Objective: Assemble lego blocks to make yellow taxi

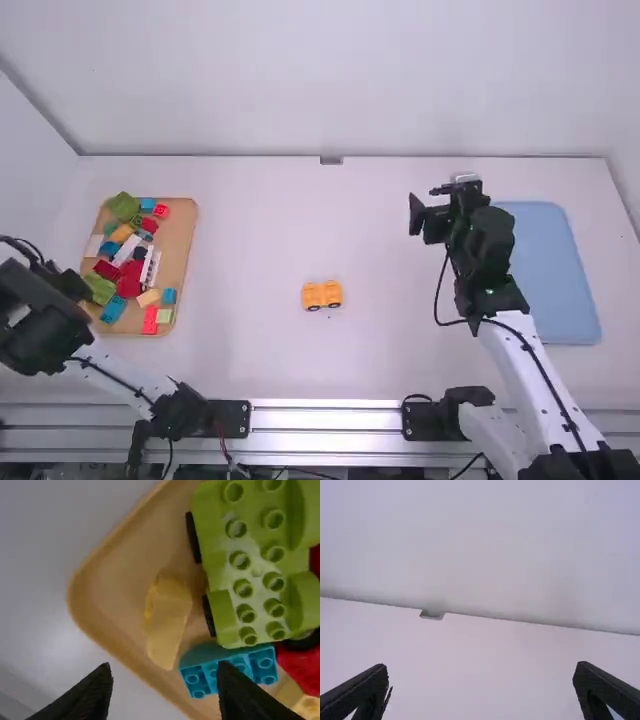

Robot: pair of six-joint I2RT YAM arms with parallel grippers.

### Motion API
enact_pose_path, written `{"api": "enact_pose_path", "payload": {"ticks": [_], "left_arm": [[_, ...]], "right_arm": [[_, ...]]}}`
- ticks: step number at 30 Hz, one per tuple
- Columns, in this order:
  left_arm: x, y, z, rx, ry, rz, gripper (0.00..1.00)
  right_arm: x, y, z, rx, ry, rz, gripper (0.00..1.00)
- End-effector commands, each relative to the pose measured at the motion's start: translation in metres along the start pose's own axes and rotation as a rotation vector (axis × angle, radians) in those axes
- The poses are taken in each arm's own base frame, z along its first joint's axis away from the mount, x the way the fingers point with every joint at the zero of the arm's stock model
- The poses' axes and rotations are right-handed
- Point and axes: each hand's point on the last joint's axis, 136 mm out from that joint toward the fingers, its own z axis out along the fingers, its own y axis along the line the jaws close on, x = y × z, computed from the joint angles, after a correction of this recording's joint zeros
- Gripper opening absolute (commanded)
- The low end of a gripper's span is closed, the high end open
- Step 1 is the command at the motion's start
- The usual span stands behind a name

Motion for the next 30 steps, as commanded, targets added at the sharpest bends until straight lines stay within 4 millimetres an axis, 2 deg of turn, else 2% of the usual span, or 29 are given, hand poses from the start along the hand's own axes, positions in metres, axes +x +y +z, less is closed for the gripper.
{"api": "enact_pose_path", "payload": {"ticks": [1,6,18,21,23,30], "left_arm": [[0.003,0.003,0.012,-0.004,0.034,0.032,0.47],[0.006,0.002,0.026,0.001,0.065,0.048,0.42],[0.011,0.000,0.053,0.000,0.034,0.050,0.39],[0.008,0.000,0.051,-0.002,0.026,0.025,0.11],[0.005,0.000,0.047,-0.002,0.022,0.002,0.02],[-0.006,0.002,0.021,-0.001,0.029,-0.119,0.02]], "right_arm": [[-0.021,-0.002,-0.001,0.011,-0.046,-0.005,0.98],[-0.022,-0.002,-0.001,0.011,-0.049,-0.006,0.98],[-0.022,-0.002,-0.001,0.011,-0.050,-0.005,0.98],[-0.023,-0.002,-0.001,0.011,-0.055,-0.006,0.98],[-0.023,-0.001,-0.001,0.009,-0.055,-0.007,0.98],[-0.024,-0.001,-0.001,0.003,-0.057,-0.006,0.98]]}}
